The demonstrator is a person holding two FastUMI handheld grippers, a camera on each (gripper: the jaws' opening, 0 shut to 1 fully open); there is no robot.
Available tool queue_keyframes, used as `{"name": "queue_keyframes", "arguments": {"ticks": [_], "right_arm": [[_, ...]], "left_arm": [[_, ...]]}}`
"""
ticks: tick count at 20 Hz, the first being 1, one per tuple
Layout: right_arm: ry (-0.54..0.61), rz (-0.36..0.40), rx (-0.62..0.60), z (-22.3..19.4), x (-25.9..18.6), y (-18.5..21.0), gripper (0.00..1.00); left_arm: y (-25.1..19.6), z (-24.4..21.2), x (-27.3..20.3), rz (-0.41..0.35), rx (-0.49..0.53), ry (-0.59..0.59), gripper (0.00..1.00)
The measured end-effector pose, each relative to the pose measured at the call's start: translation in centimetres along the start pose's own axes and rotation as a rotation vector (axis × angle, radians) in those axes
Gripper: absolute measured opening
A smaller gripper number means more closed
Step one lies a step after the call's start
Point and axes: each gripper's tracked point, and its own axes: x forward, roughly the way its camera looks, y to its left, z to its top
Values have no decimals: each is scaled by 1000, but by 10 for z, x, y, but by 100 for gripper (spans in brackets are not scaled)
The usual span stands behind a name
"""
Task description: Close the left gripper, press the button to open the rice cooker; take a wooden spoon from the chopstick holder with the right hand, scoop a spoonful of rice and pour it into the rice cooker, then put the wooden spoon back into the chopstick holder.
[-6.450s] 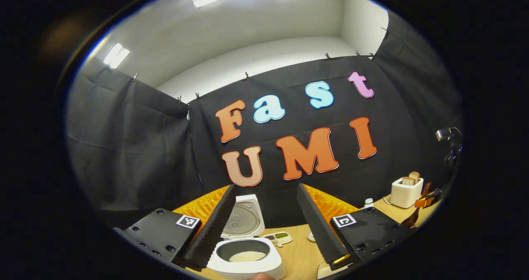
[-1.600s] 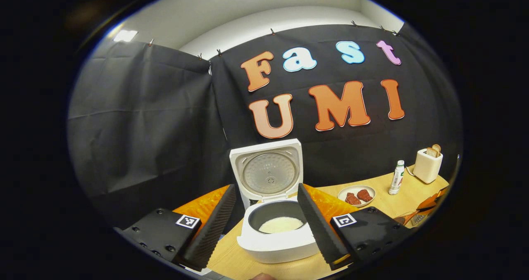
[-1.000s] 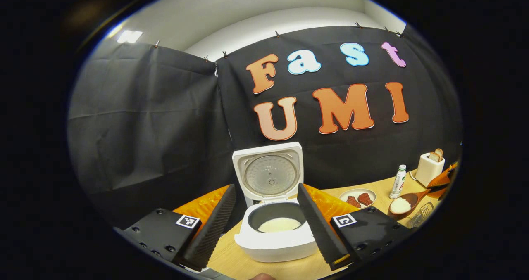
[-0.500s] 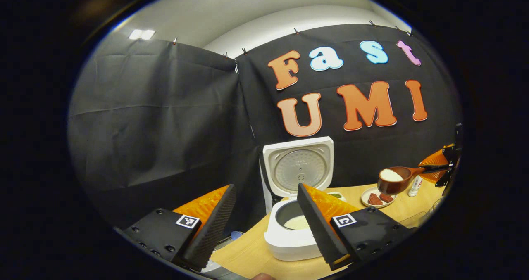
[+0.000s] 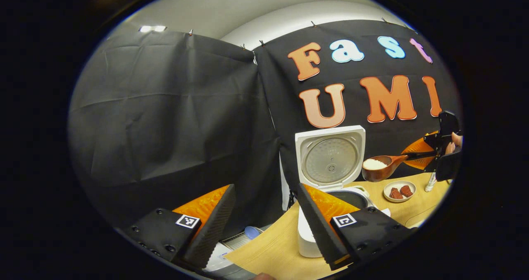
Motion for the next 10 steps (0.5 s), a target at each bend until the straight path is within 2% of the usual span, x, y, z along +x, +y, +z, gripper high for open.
{"name": "queue_keyframes", "arguments": {"ticks": [4,10], "right_arm": [[-3,-47,-142,-8,29,-1,7],[-29,-101,-469,-16,54,10,7]], "left_arm": [[7,-7,4,0,11,5,99],[15,-19,17,-6,18,34,100]]}}
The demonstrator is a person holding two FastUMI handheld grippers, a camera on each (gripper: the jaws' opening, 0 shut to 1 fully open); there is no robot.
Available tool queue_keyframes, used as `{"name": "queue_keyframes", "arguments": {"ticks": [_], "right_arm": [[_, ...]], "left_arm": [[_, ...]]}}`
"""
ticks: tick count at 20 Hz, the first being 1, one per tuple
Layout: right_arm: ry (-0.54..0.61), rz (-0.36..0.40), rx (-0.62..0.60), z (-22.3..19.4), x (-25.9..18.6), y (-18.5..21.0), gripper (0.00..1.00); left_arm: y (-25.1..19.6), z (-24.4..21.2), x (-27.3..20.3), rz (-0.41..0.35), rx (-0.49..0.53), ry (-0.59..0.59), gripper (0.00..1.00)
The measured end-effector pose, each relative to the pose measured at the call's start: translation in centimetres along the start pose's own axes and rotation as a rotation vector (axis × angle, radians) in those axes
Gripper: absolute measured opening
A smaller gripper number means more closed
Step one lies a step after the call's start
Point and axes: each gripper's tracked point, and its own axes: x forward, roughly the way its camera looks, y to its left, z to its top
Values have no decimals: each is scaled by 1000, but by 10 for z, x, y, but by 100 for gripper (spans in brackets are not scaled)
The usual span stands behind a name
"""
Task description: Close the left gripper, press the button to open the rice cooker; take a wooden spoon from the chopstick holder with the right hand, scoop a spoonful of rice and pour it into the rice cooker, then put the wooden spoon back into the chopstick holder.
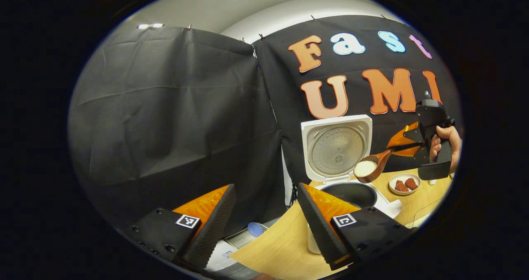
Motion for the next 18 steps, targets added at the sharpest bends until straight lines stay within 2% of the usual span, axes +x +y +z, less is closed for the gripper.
{"name": "queue_keyframes", "arguments": {"ticks": [4,10,18], "right_arm": [[-1,-25,-158,-11,10,10,7],[-62,-79,-351,-10,23,19,8],[-136,-84,-593,-4,29,44,7]], "left_arm": [[5,-3,4,0,3,6,100],[13,-13,7,-1,6,27,100],[14,-26,17,-10,20,62,100]]}}
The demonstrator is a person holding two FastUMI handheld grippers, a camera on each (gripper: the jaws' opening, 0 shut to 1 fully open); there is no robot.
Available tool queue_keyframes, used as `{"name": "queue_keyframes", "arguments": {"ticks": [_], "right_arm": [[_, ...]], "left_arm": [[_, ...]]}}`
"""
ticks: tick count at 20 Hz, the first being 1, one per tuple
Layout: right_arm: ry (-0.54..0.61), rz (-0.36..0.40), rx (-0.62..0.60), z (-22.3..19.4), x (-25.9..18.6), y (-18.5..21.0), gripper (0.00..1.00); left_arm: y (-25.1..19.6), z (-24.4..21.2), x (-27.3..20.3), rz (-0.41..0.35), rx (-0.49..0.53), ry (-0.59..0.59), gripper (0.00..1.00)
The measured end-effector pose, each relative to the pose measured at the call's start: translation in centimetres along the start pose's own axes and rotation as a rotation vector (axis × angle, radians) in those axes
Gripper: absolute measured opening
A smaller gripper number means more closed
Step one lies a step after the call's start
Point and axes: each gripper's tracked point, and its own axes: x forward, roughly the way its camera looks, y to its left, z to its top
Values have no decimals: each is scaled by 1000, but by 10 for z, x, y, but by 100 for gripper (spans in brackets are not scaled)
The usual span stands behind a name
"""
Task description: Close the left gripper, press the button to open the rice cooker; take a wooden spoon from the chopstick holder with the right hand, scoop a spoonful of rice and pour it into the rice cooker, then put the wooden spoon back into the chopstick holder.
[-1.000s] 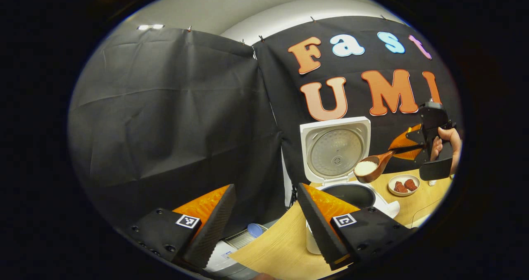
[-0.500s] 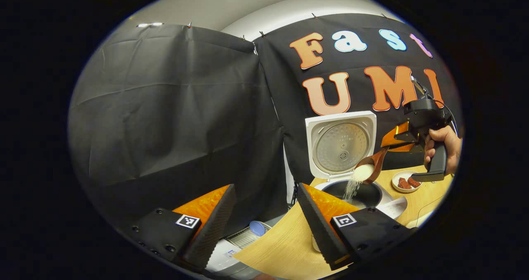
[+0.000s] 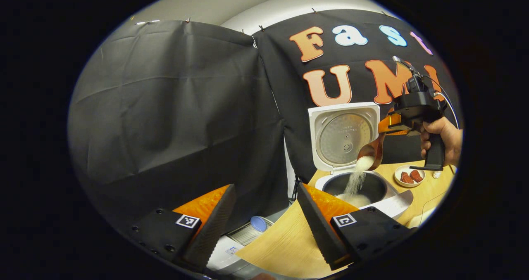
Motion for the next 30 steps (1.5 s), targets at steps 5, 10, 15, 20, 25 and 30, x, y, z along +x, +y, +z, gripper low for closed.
{"name": "queue_keyframes", "arguments": {"ticks": [5,10,15,20,25,30], "right_arm": [[-68,16,-123,18,-10,11,7],[-124,52,-242,30,-28,23,7],[-178,101,-393,36,-43,38,8],[-238,108,-606,33,-64,50,7],[-247,165,-623,26,-85,56,7],[-219,192,-467,38,-116,23,7]], "left_arm": [[-4,5,3,-13,-3,-9,100],[-8,8,2,-24,-3,-18,100],[-14,13,1,-33,-3,-26,100],[-19,12,-8,-42,4,-25,100],[-17,18,-23,-16,39,-37,100],[-26,29,-53,32,32,-39,100]]}}
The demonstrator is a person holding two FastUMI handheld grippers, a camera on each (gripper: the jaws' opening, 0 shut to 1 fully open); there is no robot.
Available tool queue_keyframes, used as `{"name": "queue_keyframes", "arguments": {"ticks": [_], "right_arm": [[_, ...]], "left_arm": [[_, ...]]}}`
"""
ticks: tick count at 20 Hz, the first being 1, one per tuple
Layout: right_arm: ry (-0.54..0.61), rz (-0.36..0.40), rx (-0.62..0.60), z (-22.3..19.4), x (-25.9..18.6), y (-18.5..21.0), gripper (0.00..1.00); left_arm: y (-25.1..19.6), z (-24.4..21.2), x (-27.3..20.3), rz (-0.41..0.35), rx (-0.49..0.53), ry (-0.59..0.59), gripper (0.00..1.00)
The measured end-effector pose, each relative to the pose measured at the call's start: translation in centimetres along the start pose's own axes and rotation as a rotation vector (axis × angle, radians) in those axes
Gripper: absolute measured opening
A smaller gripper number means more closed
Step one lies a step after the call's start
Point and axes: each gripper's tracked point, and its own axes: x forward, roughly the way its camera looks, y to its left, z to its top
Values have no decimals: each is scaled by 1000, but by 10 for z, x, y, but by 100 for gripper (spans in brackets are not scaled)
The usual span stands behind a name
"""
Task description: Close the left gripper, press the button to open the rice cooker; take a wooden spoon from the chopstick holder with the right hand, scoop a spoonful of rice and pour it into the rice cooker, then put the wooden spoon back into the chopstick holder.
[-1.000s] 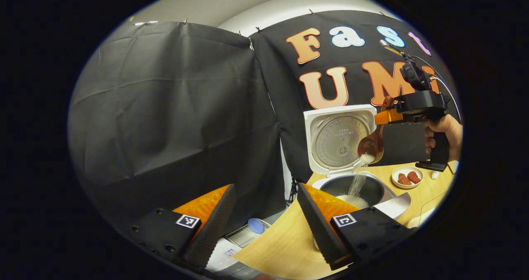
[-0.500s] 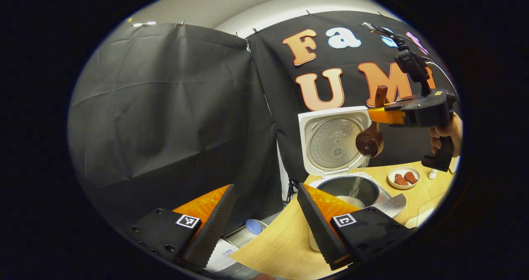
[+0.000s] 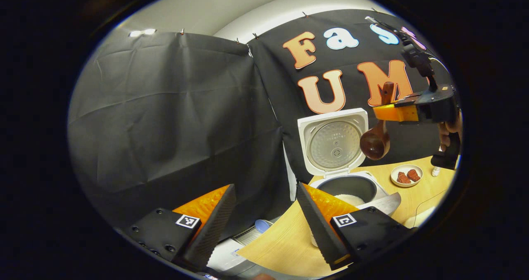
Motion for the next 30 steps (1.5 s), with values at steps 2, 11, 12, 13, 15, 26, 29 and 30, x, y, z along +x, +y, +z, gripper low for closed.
{"name": "queue_keyframes", "arguments": {"ticks": [2,11,12,13,15,26,29,30], "right_arm": [[10,-13,11,-4,-24,-22,7],[85,-113,12,-44,-129,-108,8],[95,-133,19,-50,-142,-118,8],[106,-154,27,-56,-154,-129,8],[127,-205,55,-68,-178,-151,8],[280,-515,188,-155,-309,-255,8],[315,-572,219,-174,-336,-272,7],[325,-589,228,-180,-344,-277,7]], "left_arm": [[-11,5,-9,1,-4,0,99],[-66,36,-39,-43,-8,-21,98],[-74,37,-41,-54,-6,-25,100],[-82,40,-42,-66,-2,-30,100],[-101,48,-44,-101,8,-38,99],[-199,58,-62,-274,34,-51,100],[-212,61,-68,-298,40,-54,99],[-216,60,-69,-303,41,-52,100]]}}
